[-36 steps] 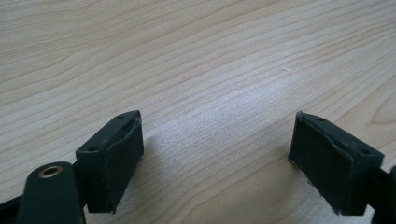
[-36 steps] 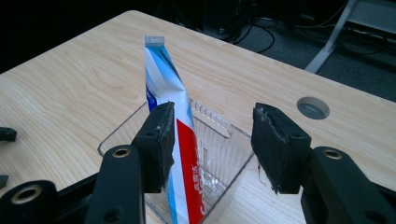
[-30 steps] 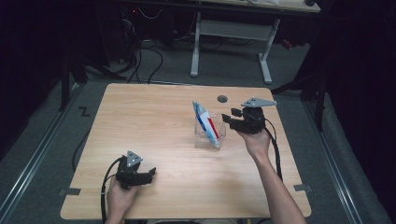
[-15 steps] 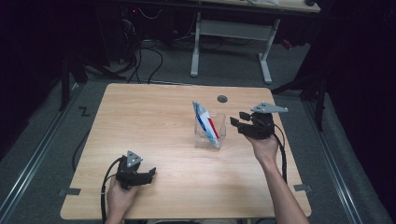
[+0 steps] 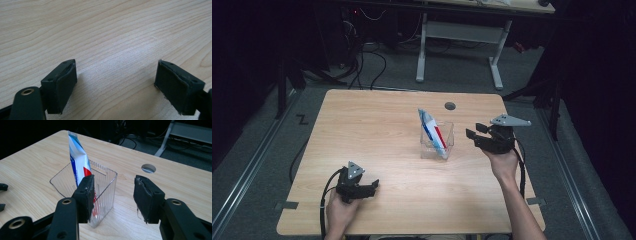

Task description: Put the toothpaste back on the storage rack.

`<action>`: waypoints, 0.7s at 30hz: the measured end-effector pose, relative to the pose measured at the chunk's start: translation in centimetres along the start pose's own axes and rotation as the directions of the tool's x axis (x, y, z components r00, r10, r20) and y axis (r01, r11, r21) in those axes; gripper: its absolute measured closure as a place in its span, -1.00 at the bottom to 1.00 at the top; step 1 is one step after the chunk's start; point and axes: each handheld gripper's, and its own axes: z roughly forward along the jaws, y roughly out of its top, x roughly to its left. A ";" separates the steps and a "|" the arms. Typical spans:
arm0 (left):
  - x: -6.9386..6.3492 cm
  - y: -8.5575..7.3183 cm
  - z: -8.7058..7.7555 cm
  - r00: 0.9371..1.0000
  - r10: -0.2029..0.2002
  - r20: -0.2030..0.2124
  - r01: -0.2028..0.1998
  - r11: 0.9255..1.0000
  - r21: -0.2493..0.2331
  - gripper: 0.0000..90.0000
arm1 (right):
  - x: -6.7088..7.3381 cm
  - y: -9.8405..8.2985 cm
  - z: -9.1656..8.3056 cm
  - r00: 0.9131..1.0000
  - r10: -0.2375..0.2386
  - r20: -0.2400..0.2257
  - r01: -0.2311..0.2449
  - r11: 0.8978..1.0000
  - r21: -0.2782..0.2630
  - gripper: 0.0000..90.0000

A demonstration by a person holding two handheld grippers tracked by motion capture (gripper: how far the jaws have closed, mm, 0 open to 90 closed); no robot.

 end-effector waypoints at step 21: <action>0.0 0.0 0.0 1.000 -0.001 0.000 0.001 1.000 0.000 -0.60 | -0.9 -2.3 -2.5 0.999 0.013 0.039 -0.013 1.000 0.004 0.13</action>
